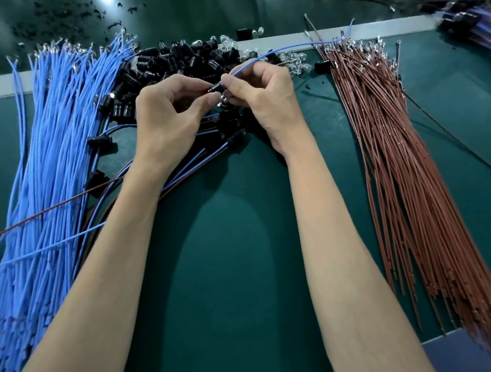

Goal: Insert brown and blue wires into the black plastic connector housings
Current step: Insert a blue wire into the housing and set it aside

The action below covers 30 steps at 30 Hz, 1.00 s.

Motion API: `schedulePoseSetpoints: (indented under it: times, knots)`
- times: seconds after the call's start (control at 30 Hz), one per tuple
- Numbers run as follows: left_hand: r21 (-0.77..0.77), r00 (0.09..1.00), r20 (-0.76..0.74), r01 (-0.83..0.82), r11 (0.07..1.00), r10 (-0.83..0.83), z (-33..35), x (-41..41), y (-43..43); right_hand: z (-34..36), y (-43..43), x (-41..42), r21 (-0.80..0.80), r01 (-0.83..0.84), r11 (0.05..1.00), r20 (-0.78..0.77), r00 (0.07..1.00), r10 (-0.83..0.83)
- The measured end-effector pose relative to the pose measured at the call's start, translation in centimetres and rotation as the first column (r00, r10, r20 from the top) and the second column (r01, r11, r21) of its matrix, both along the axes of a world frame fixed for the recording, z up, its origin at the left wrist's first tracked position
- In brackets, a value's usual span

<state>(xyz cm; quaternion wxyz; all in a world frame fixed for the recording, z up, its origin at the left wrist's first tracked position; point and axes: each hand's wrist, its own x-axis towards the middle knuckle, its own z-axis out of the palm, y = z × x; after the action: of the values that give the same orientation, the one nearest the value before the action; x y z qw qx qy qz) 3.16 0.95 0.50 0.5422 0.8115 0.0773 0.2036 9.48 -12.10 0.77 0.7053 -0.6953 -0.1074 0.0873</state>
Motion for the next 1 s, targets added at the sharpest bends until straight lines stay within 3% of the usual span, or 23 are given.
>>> schedulePoseSetpoints:
  times: [0.4,0.7,0.8,0.93,1.0]
  knots:
    - [0.023,1.000,0.003,0.000,1.000,0.000,0.12,-0.16,-0.09,0.12,0.04,-0.16,-0.018,-0.009,1.000,0.029,1.000,0.010]
    - [0.018,1.000,0.004,-0.012,1.000,0.012,0.08,-0.01,-0.13,0.38,0.10,-0.06,0.110,0.039,0.993,-0.055,0.998,-0.034]
    - [0.023,1.000,0.004,-0.015,1.000,0.015,0.00,-0.07,-0.04,0.25,0.06,0.03,0.097,0.047,0.994,-0.043,0.998,-0.043]
    - [0.037,1.000,0.005,0.002,0.999,-0.002,0.08,-0.14,-0.14,-0.02,0.14,0.00,-0.060,0.023,0.998,0.054,0.998,-0.020]
    - [0.044,1.000,-0.002,0.003,0.999,-0.002,0.16,-0.10,-0.06,0.06,0.17,-0.13,-0.025,0.019,1.000,0.041,0.999,-0.018]
